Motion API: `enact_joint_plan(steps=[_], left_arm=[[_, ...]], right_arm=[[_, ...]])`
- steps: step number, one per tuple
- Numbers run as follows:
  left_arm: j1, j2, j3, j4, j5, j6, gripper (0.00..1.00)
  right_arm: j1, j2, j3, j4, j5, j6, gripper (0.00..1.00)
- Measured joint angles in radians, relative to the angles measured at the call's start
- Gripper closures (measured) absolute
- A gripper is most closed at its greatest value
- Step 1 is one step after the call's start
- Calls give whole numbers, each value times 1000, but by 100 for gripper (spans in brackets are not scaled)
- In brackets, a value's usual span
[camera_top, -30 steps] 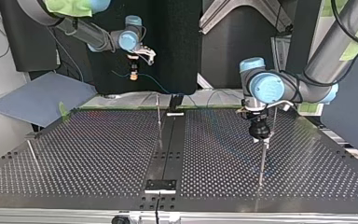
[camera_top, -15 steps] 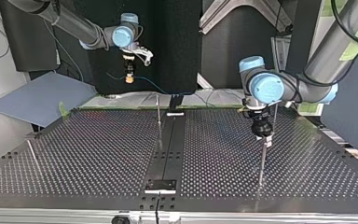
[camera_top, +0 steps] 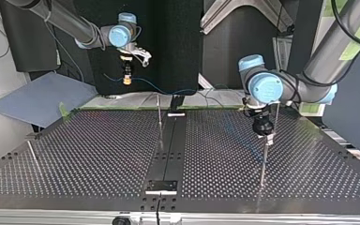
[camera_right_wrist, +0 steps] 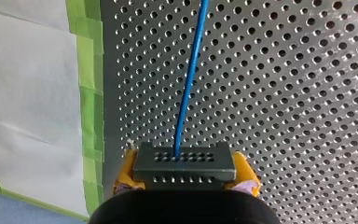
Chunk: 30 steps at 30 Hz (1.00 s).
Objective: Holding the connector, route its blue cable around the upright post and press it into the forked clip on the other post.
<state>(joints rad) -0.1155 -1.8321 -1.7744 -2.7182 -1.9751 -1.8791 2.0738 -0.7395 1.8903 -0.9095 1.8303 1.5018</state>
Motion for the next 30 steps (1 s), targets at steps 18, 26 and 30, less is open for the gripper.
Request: enact_joint_plan(steps=[18, 26, 30], left_arm=[[-23, 10, -5, -114, 1, -65, 0], [-14, 72, -65, -184, 8, -90, 0], [-14, 107, -100, -219, 0, -74, 0]], right_arm=[[-12, 1, 0, -1, -32, 0, 100], [-16, 1, 0, -4, -41, 0, 100], [-16, 1, 0, -8, -47, 1, 100]])
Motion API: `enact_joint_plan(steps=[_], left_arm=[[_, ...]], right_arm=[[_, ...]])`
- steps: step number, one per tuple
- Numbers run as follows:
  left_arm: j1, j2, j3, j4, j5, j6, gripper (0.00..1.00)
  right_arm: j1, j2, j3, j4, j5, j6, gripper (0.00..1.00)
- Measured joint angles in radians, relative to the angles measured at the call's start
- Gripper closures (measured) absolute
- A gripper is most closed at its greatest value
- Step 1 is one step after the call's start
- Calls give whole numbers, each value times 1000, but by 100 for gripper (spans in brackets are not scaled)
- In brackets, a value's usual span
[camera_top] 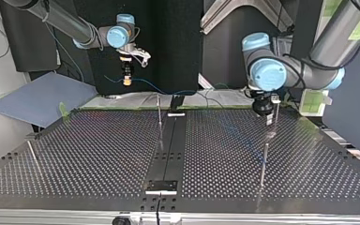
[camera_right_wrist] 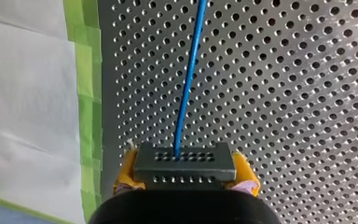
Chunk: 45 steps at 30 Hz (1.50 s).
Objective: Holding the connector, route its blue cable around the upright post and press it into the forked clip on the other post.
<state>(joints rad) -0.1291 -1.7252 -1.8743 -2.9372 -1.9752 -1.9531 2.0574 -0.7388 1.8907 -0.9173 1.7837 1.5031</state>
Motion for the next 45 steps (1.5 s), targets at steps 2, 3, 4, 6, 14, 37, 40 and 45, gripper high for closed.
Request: enact_joint_plan(steps=[2, 3, 4, 6, 14, 37, 40, 45], left_arm=[[1, 18, -18, -19, -3, 8, 0], [1, 29, -29, -29, -3, 10, 0], [1, 36, -35, -36, -3, 11, 0], [1, 53, -46, -53, 1, 12, 0], [-3, 122, -41, -122, 32, 26, 0], [-4, 305, 126, -305, 94, 58, 0], [-2, 330, 140, -330, 119, 52, 0], [-2, 370, 145, -370, 159, 48, 0]], right_arm=[[0, 0, 0, -2, -3, 1, 100], [-1, 0, 0, -2, -4, 1, 100], [-1, 0, 0, -3, -6, 2, 100], [-1, 0, 0, -3, -9, 3, 100], [-1, 0, 0, -8, -16, 5, 100], [-1, 0, -1, -7, -23, 8, 100], [-1, 0, -1, -7, -27, 8, 100], [-1, 0, -1, -7, -29, 9, 100]])
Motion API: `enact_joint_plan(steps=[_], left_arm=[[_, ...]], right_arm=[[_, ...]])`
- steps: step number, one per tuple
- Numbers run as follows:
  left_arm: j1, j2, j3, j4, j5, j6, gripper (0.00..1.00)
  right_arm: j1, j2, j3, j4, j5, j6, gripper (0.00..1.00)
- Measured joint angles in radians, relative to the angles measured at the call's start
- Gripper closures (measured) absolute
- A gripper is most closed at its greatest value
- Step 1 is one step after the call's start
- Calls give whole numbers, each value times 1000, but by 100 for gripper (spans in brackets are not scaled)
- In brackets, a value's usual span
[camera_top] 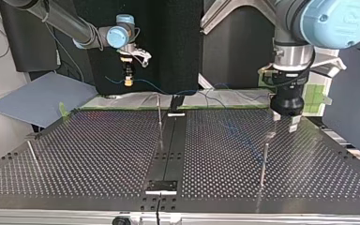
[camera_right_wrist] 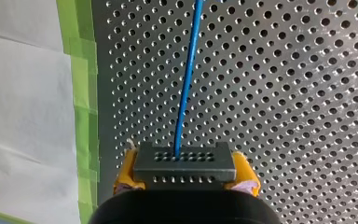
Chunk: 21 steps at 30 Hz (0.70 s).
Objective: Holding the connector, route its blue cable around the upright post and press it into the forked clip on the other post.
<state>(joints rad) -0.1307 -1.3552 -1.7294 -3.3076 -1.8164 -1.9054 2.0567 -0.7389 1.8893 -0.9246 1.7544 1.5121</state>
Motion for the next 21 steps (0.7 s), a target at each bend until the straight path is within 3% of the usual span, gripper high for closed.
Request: enact_joint_plan(steps=[11, 21], left_arm=[[-3, 89, 0, -95, 95, 8, 0], [-6, 35, 0, -123, 149, 32, 0]], right_arm=[[0, 0, 0, -2, -11, 1, 100], [0, 0, 0, -1, -12, 1, 100]])
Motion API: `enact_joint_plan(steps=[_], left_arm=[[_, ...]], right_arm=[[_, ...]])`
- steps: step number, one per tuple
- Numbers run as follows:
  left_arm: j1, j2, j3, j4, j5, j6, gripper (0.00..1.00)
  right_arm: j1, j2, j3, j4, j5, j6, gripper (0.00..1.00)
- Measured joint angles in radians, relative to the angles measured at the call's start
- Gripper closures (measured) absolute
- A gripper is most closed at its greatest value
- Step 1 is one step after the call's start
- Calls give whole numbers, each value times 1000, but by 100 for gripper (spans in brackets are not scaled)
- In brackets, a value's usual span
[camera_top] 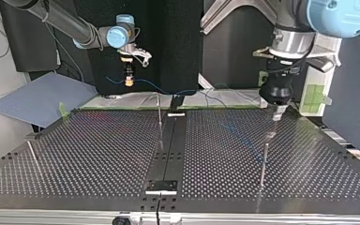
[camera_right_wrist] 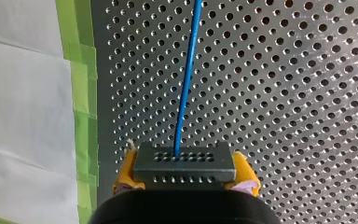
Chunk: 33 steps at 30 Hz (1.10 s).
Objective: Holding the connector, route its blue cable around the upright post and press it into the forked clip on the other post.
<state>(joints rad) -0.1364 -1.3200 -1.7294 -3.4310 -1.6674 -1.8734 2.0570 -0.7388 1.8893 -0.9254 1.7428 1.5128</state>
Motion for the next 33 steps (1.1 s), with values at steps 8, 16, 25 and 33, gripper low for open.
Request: enact_joint_plan(steps=[8, 16, 25, 33], left_arm=[[7, -16, 1, 8, -1, 32, 0], [13, -18, 1, 8, -18, 26, 0], [16, -21, 0, -2, -92, 25, 0], [13, -30, 1, -39, -160, 25, 0]], right_arm=[[0, 0, -1, 2, 0, 0, 100], [0, -1, -3, 3, 0, 0, 100], [2, 0, -4, 6, 0, 0, 100], [5, -1, -7, 6, 0, 0, 100]])
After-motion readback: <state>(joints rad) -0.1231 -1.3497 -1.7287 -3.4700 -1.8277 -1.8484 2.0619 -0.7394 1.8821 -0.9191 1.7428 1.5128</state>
